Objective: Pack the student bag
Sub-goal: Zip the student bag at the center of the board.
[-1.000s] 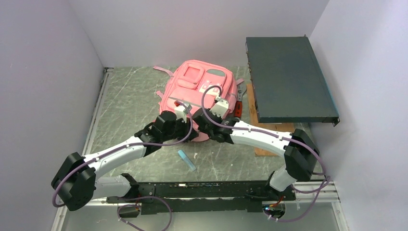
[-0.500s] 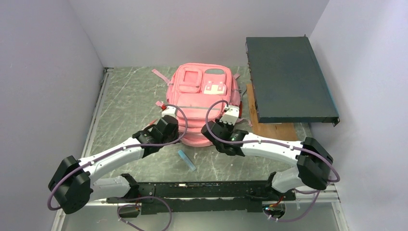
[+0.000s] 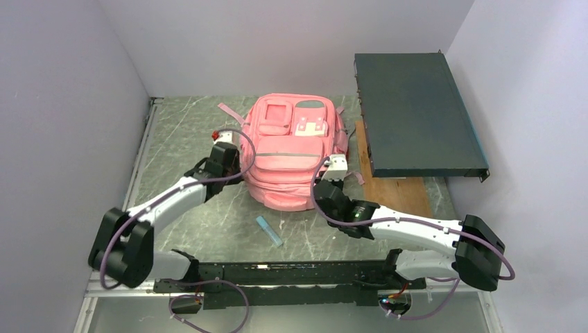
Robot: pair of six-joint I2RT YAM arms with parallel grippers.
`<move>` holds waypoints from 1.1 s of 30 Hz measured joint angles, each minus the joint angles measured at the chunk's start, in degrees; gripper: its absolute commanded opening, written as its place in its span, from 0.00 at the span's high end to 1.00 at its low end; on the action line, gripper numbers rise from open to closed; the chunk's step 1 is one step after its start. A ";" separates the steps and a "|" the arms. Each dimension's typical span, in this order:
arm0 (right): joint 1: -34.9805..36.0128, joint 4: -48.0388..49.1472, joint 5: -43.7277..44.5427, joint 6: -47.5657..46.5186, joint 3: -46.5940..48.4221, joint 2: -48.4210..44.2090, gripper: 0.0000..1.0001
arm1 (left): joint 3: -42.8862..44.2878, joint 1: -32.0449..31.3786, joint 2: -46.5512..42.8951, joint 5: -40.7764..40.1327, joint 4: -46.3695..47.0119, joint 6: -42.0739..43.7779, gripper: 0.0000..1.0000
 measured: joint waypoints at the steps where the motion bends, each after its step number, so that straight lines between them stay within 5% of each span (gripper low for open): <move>1: -0.02 0.46 -0.37 -1.01 -0.35 -0.11 1.00 | 1.60 1.09 2.43 0.85 -0.09 0.44 1.00; 7: -0.04 3.65 -3.08 -6.05 -2.84 -0.13 1.00 | 5.03 5.29 9.70 6.82 -0.57 2.91 1.00; 17: -0.76 5.25 -6.56 -12.04 -3.28 -0.22 1.00 | 7.21 8.02 9.66 13.40 -2.84 3.72 1.00; 33: -3.21 8.24 -14.14 -16.35 0.31 5.38 1.00 | 28.89 12.59 22.23 20.04 -18.05 5.81 0.95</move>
